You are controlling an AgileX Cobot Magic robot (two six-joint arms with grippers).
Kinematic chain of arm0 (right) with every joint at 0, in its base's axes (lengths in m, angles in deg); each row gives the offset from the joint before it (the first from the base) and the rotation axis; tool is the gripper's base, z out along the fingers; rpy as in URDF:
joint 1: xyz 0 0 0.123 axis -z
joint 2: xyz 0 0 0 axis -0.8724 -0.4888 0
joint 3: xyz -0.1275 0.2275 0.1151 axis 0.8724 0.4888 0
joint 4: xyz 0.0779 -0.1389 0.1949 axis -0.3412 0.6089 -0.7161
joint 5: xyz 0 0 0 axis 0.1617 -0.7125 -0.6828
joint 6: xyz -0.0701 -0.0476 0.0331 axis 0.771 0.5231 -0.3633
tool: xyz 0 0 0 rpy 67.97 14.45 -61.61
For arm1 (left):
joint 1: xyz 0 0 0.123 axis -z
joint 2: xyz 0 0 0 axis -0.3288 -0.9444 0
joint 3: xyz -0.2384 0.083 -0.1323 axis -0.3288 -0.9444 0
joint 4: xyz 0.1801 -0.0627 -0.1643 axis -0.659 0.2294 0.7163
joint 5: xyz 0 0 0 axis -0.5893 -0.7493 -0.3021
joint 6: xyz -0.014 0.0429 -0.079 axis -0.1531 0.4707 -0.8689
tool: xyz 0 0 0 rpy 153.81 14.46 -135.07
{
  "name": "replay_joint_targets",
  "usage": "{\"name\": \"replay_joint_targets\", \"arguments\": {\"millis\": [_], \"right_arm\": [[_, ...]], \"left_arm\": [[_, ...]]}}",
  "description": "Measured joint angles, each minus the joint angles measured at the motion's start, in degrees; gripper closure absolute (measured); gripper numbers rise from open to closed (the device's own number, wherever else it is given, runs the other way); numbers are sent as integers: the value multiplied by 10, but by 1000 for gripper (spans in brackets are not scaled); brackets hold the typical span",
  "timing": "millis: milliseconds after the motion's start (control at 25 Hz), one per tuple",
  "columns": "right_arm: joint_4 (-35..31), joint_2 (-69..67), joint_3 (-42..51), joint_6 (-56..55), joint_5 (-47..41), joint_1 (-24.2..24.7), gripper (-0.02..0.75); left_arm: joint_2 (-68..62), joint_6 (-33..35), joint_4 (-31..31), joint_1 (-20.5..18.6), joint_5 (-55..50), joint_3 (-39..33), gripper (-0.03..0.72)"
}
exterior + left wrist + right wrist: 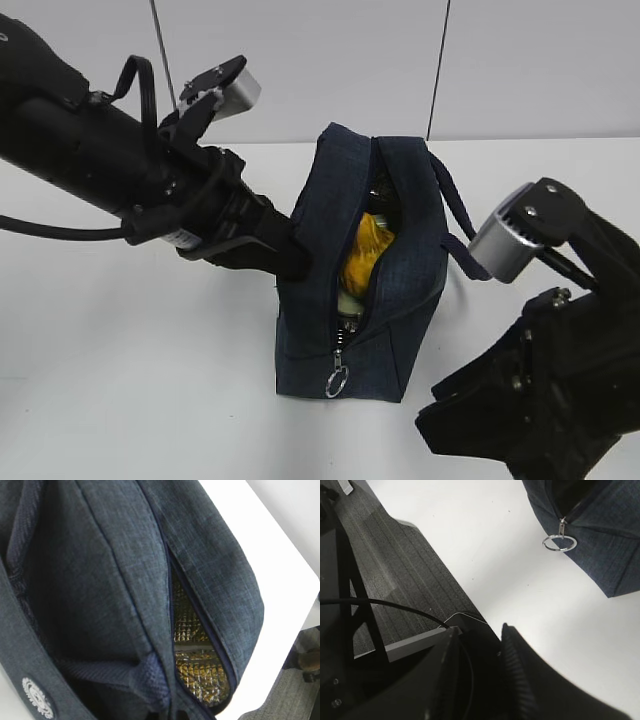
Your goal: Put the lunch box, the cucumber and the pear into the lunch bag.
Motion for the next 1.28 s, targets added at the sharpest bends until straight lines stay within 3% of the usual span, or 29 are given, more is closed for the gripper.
{"name": "replay_joint_targets", "arguments": {"millis": [360,600,920,1040,1160,1280], "right_arm": [[-10,0,0,69,20,0,498],[-72,0,0,157,61,0,498],[-86,-68,0,211,82,0,496],[-94,-103,0,216,82,0,457],[-136,-140,0,243,86,0,391],[-224,-178,0,314,96,0,370]], "left_arm": [[0,0,16,0,0,0,701],[0,0,24,0,1,0,701],[0,0,35,0,2,0,701],[0,0,37,0,6,0,701],[0,0,38,0,10,0,701],[0,0,38,0,16,0,701]]}}
